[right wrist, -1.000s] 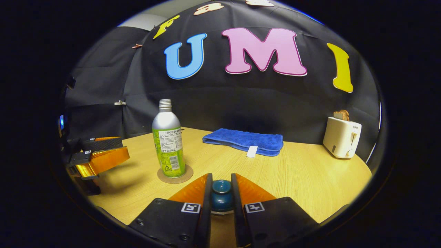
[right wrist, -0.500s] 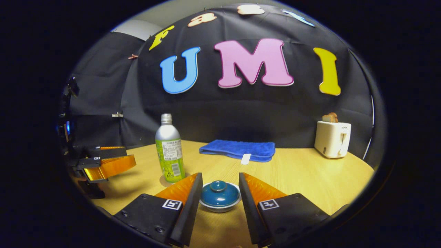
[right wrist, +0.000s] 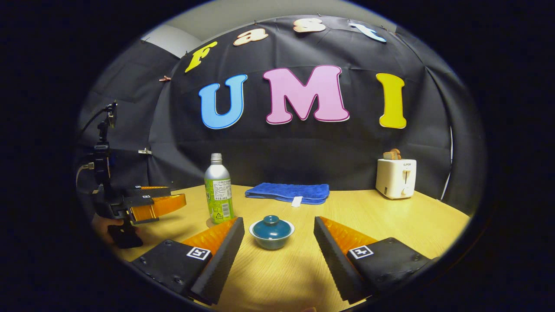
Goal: Open the teacup lid with one hand, grasp the water bottle and pour water into the teacup with the other hand; after pouring, place the water bottle on the coaster and then close the teacup lid.
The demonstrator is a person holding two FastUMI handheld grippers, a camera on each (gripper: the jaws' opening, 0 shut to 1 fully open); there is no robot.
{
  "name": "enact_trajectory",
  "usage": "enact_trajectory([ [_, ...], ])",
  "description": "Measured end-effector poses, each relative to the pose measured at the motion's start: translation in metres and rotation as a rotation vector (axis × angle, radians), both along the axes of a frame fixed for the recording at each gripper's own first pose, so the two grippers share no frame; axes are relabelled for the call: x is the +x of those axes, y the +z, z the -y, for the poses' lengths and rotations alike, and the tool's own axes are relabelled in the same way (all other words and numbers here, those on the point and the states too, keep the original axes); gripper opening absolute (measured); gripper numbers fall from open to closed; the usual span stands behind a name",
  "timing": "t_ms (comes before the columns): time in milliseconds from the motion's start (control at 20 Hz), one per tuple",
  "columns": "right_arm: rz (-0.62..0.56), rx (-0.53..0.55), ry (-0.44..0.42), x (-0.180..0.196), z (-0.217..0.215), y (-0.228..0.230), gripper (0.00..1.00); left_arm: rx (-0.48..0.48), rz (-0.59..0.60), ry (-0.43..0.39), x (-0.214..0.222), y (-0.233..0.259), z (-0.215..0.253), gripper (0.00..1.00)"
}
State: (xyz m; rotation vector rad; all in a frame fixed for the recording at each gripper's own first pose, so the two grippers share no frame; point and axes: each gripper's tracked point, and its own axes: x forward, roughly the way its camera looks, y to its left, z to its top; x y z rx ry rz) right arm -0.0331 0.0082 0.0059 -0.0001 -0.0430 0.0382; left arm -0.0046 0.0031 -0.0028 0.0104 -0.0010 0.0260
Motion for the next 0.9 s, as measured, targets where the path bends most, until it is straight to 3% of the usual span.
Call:
enact_trajectory([
  [900,-0.001,0.000,-0.023,0.0058,0.0013,-0.0008,1.00,0.000,0.002,-0.006,0.0010,-0.0005,0.0008,0.94],
])
